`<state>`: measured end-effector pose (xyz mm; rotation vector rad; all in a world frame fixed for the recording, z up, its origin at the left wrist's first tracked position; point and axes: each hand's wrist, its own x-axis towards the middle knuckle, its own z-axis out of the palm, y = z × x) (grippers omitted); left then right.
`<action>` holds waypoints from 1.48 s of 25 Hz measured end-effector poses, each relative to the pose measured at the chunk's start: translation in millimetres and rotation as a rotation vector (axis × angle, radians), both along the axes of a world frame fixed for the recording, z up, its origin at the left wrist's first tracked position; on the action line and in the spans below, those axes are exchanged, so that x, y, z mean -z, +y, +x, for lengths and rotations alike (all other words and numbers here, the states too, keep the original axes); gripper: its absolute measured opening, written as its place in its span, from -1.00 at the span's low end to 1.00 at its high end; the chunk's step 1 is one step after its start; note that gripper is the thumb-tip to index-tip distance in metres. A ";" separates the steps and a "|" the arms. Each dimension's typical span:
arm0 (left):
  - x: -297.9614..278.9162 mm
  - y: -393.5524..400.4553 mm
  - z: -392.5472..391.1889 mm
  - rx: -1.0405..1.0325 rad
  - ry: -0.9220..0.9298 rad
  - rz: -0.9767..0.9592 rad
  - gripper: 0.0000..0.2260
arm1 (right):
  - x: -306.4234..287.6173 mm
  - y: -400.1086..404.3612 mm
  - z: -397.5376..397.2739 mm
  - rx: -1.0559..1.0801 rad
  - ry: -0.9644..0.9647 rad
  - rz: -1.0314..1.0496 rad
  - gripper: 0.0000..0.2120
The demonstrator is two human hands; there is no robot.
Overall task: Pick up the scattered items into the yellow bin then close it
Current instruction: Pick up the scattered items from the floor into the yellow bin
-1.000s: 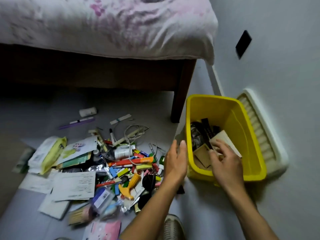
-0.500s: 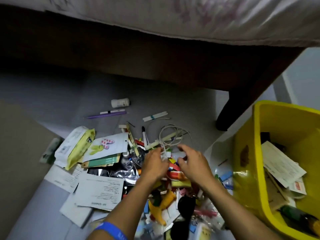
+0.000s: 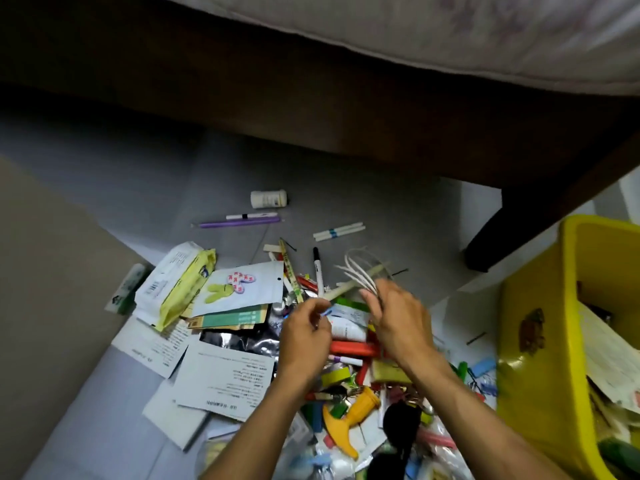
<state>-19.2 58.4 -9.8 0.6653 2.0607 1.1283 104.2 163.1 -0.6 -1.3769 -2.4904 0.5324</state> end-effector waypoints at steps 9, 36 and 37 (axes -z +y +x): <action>-162.0 0.9 30.0 0.299 0.234 0.392 0.00 | -219.8 2.4 76.0 -0.192 0.510 -0.144 -0.73; -107.8 -6.6 179.1 0.070 -0.315 -0.007 -0.71 | -124.6 -42.3 235.6 0.288 0.140 -0.113 -0.74; -99.6 -15.2 165.0 0.030 -0.316 -0.013 -0.73 | -121.4 -49.3 212.7 0.202 0.142 -0.107 -0.79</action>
